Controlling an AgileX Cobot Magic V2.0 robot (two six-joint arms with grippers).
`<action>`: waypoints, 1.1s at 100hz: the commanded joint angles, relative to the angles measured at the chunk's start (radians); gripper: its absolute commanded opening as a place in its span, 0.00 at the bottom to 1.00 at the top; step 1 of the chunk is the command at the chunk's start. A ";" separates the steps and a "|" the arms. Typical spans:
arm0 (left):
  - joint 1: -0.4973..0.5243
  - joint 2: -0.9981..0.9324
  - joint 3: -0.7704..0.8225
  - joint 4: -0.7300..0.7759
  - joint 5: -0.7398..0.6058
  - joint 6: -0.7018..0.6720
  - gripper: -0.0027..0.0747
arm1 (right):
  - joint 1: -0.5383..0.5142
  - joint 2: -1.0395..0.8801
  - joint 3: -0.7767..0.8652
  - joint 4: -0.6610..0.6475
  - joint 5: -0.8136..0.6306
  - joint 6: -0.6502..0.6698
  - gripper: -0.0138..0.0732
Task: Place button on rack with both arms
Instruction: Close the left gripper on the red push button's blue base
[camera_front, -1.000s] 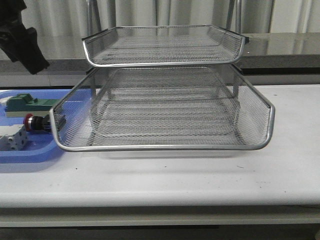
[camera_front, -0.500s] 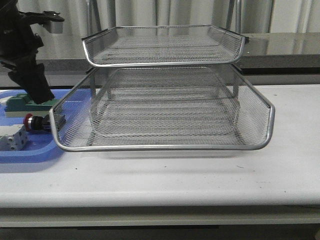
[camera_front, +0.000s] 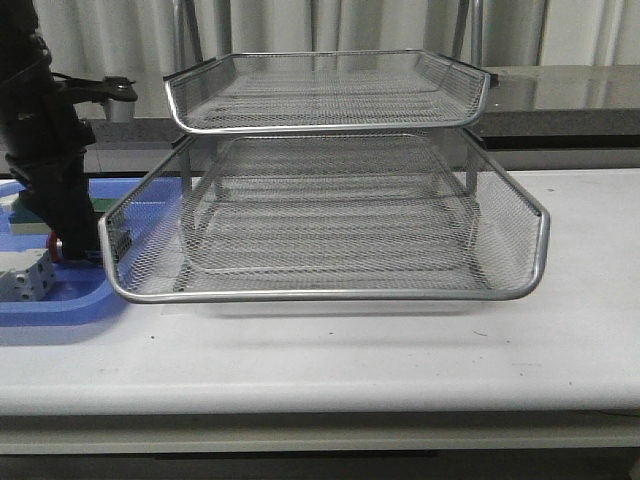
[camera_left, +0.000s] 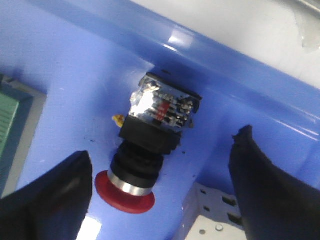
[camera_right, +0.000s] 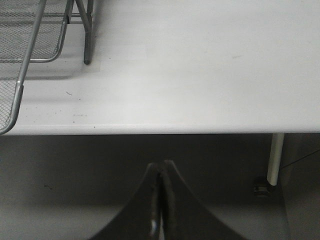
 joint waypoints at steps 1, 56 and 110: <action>-0.004 -0.049 -0.030 -0.013 -0.019 0.028 0.74 | -0.002 0.003 -0.035 -0.015 -0.051 -0.002 0.08; -0.004 -0.034 -0.030 -0.013 -0.100 0.085 0.74 | -0.002 0.003 -0.035 -0.015 -0.051 -0.002 0.08; -0.004 0.029 -0.030 -0.040 -0.104 0.089 0.74 | -0.002 0.003 -0.035 -0.015 -0.051 -0.002 0.08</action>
